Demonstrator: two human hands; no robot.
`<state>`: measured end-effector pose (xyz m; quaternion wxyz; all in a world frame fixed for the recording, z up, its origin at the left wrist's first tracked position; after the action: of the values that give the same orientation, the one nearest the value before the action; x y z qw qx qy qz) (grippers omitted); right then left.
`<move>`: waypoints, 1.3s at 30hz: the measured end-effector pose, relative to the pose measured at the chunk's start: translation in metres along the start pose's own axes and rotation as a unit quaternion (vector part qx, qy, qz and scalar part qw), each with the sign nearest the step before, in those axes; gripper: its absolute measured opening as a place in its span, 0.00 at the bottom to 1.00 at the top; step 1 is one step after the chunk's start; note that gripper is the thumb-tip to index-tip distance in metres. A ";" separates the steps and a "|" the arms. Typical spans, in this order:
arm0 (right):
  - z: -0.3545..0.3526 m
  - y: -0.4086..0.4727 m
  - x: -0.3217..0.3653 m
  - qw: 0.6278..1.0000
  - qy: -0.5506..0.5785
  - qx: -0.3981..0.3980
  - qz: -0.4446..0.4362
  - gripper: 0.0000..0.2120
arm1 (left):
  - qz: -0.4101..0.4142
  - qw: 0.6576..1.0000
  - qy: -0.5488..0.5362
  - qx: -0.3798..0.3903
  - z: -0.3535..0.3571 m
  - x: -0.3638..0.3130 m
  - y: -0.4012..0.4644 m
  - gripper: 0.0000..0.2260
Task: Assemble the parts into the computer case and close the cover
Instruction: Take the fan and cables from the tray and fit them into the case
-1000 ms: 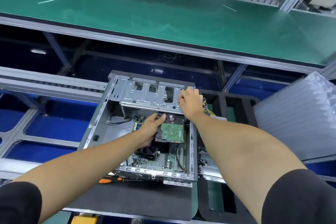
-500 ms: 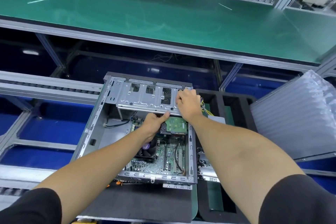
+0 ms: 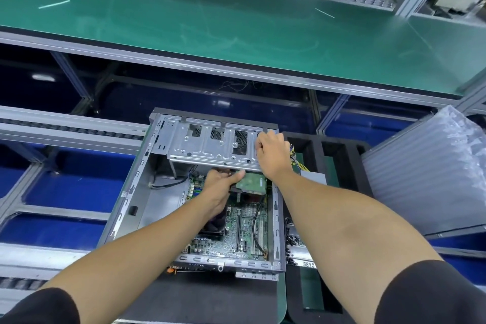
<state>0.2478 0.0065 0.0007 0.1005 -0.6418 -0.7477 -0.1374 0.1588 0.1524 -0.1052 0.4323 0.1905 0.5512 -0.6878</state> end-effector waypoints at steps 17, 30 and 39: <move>0.001 0.001 -0.003 1.000 -0.005 -0.020 0.009 0.10 | 0.112 0.971 0.208 -0.019 -0.011 -0.015 0.012 0.28; -0.013 -0.013 -0.011 0.986 0.166 -0.017 0.020 0.07 | 0.096 0.921 0.296 -0.235 -0.004 -0.025 -0.046 0.29; -0.059 -0.078 -0.124 0.977 0.202 0.055 -0.031 0.08 | 0.474 0.511 0.706 0.119 0.186 -0.036 -0.103 0.08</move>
<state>0.1882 -0.1395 0.0104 0.2803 -0.5704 -0.7381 -0.2264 0.1360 -0.0032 0.0416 0.1352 0.8964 0.4148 -0.0780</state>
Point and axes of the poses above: each hand's wrist, its own y-axis towards the middle knuckle, its own z-axis out of the palm, x = y × z, the point moved 9 cm from there along y, towards the middle knuckle, and after that the axes turned 3 degrees about x, right-handed, at the moved point
